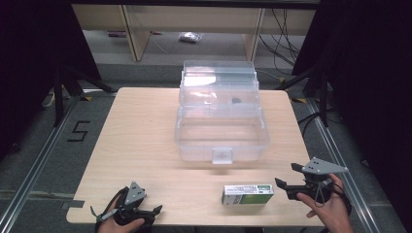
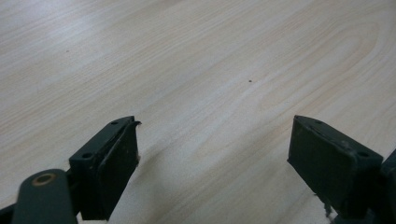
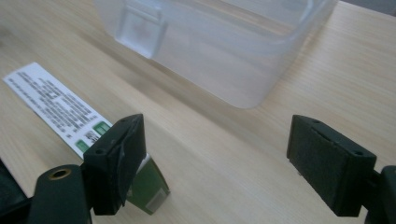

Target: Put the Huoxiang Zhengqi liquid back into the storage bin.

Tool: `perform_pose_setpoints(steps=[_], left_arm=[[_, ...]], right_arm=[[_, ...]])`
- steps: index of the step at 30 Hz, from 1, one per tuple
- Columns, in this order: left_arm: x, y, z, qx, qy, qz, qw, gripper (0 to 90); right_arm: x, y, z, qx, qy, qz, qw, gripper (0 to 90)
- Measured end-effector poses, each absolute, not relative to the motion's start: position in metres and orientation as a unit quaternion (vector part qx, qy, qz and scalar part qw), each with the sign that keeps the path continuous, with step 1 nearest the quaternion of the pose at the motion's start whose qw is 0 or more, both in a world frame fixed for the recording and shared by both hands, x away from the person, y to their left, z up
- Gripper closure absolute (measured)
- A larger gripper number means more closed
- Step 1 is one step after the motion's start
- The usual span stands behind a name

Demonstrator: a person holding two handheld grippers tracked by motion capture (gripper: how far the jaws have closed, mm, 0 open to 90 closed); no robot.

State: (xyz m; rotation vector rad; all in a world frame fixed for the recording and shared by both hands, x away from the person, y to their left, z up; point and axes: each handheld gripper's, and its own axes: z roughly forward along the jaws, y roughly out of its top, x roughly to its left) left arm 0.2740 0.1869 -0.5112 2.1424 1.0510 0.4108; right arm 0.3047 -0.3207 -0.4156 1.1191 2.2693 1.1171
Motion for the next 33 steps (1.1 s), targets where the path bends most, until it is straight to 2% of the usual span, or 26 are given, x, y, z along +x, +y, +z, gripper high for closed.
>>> perform_pose_setpoints(steps=[7,14,20,33], left_arm=[[0.274,0.186,-0.512,0.825,0.409,0.158,0.356,15.5],[0.274,0.186,-0.512,0.826,0.408,0.157,0.356,15.5],[0.274,0.186,-0.512,0.825,0.409,0.156,0.356,15.5],[0.274,0.186,-0.513,0.825,0.408,0.157,0.359,15.5]], right_arm=[[0.307,-0.308,-0.405,0.347,0.833,0.391,0.180,20.0],[0.304,-0.288,-0.400,0.309,0.861,0.375,0.149,18.8],[0.303,-0.270,-0.399,0.271,0.888,0.342,0.149,18.2],[0.313,-0.232,-0.400,0.213,0.935,0.259,0.112,18.0]])
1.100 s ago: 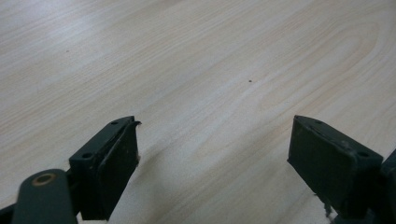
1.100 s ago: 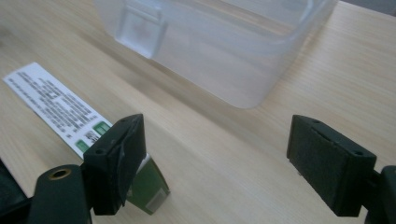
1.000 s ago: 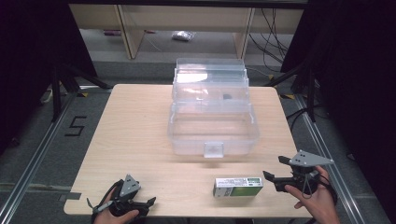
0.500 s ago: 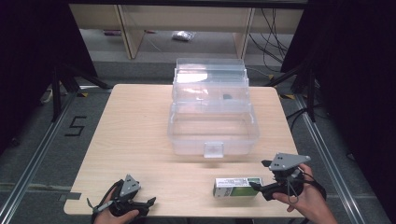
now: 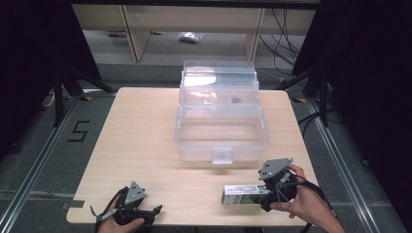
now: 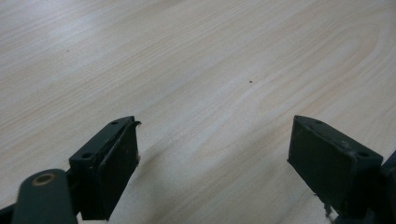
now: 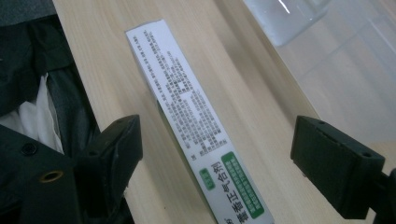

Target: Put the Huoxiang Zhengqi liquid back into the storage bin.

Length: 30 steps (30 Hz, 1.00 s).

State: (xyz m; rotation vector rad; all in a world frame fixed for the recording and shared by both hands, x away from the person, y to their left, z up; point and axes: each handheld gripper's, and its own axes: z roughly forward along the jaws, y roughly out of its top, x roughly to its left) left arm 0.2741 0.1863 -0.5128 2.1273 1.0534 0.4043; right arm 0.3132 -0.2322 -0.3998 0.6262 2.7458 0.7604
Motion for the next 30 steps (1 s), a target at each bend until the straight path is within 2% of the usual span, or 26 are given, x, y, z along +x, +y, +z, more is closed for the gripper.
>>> perform_pose_setpoints(steps=[30], left_arm=[[0.275,0.188,-0.511,0.823,0.411,0.160,0.359,15.5]], right_arm=[[0.326,-0.210,-0.417,0.180,0.959,0.200,0.089,21.9]])
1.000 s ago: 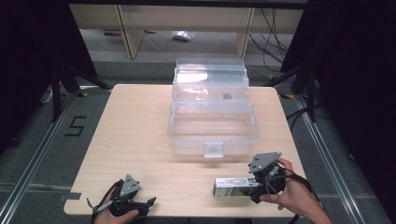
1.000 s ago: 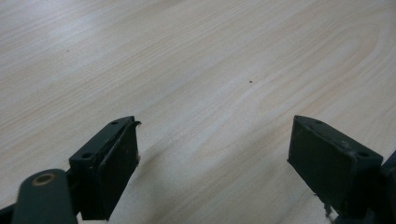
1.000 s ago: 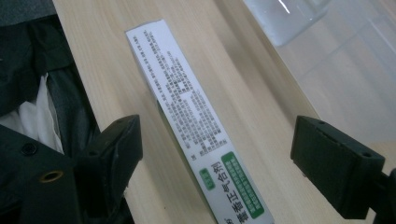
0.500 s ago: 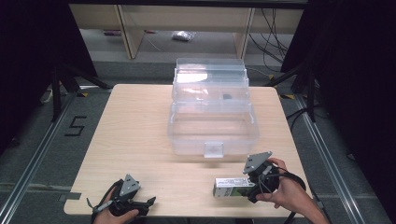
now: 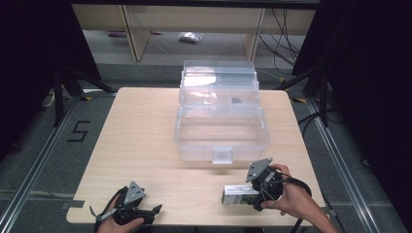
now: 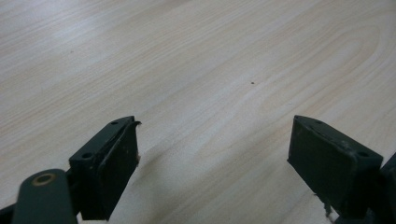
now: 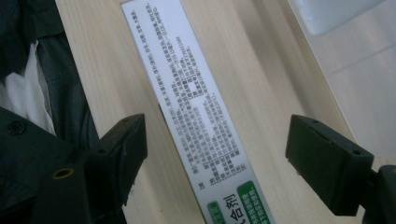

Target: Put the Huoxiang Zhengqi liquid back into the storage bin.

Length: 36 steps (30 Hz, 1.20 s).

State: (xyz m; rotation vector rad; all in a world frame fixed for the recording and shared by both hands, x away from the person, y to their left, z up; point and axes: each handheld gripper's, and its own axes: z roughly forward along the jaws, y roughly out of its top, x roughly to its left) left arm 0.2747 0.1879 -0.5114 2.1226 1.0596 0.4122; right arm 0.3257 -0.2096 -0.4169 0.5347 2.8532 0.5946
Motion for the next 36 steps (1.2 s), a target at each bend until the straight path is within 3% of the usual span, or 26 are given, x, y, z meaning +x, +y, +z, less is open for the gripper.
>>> perform_pose_setpoints(steps=[13,32,36], left_arm=[[0.274,0.188,-0.512,0.821,0.415,0.156,0.360,15.5],[0.276,0.190,-0.511,0.831,0.405,0.163,0.345,15.5],[0.275,0.189,-0.512,0.827,0.410,0.162,0.349,15.5]], right_arm=[[0.328,-0.200,-0.422,0.162,0.968,0.178,0.074,26.1],[0.337,-0.197,-0.435,0.156,0.977,0.139,0.046,40.9],[0.337,-0.196,-0.436,0.152,0.978,0.134,0.038,48.2]])
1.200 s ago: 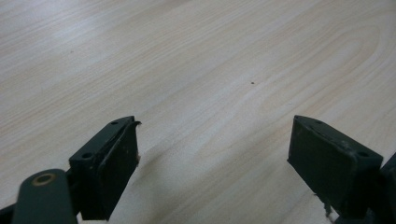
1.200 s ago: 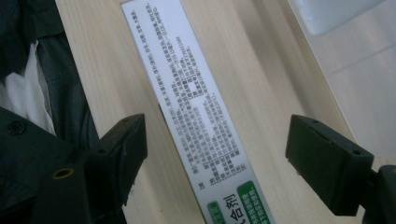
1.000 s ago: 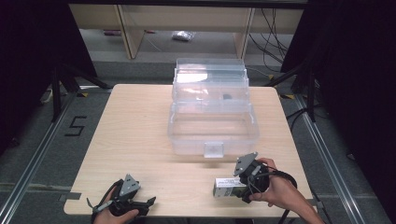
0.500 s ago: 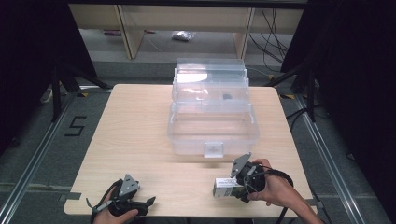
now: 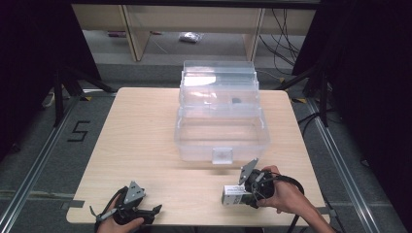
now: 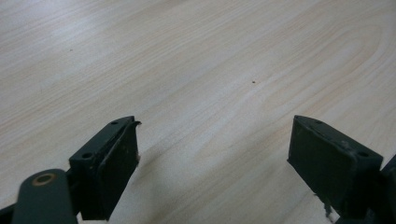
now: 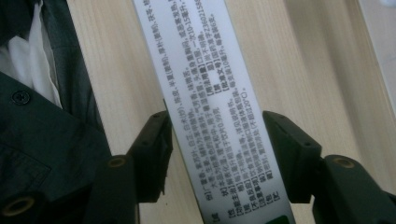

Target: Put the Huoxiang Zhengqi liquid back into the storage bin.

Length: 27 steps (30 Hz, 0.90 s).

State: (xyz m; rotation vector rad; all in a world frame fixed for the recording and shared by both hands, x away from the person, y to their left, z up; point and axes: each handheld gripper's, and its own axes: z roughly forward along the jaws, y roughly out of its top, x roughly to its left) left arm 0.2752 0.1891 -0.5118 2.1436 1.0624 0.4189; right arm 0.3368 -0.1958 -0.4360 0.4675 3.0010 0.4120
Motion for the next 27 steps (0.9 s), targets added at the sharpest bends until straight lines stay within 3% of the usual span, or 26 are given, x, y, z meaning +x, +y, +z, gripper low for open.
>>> perform_pose_setpoints(steps=[12,27], left_arm=[[0.276,0.190,-0.511,0.829,0.409,0.159,0.345,15.5],[0.276,0.189,-0.512,0.830,0.407,0.162,0.346,15.6]], right_arm=[[0.343,-0.185,-0.435,0.117,0.989,0.083,0.034,63.9],[0.345,-0.180,-0.426,0.088,0.993,0.076,0.027,64.8]])
